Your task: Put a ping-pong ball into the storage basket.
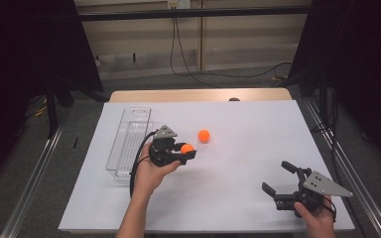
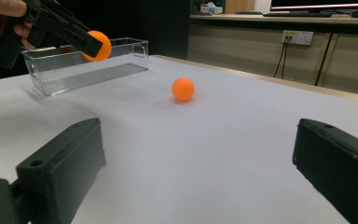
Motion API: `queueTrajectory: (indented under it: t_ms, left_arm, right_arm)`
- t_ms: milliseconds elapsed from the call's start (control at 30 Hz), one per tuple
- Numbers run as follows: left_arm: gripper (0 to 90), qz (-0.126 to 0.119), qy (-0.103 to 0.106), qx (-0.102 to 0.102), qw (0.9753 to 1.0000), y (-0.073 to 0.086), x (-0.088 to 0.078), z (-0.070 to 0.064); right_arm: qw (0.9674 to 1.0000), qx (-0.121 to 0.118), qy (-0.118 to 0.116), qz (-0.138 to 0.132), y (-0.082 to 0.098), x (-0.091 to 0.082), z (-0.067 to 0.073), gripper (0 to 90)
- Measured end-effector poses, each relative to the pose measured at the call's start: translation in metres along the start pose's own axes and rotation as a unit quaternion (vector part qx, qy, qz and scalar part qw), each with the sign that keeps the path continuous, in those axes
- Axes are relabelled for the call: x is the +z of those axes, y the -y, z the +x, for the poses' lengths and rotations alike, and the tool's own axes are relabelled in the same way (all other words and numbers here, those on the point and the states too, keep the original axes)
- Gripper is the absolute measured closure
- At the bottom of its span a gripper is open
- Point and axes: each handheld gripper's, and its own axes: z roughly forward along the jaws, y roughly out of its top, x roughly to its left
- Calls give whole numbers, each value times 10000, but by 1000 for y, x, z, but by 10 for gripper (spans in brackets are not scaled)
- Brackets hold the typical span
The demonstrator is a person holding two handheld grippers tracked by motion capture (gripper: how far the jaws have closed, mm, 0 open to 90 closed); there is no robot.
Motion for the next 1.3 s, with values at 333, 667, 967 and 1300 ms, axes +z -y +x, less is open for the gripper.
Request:
queueTrajectory:
  t_ms: [333, 667, 967, 1300]
  left_arm:
    - [506, -37, -118, -95, 9999, 1, -6, 7]
    - [506, -61, -289, -172, 9994, 2, -13, 13]
    - [505, -4, -425, -136, 9990, 2, -15, 16]
    - [505, -45, -548, -184, 9983, 2, -22, 20]
  right_arm:
    - [10000, 19, -14, -1, 0, 1, 1, 18]
    - [10000, 15, -26, 1, 0, 1, 1, 18]
    - [10000, 12, -31, 1, 0, 1, 1, 18]
    - [10000, 13, -36, -5, 0, 1, 1, 18]
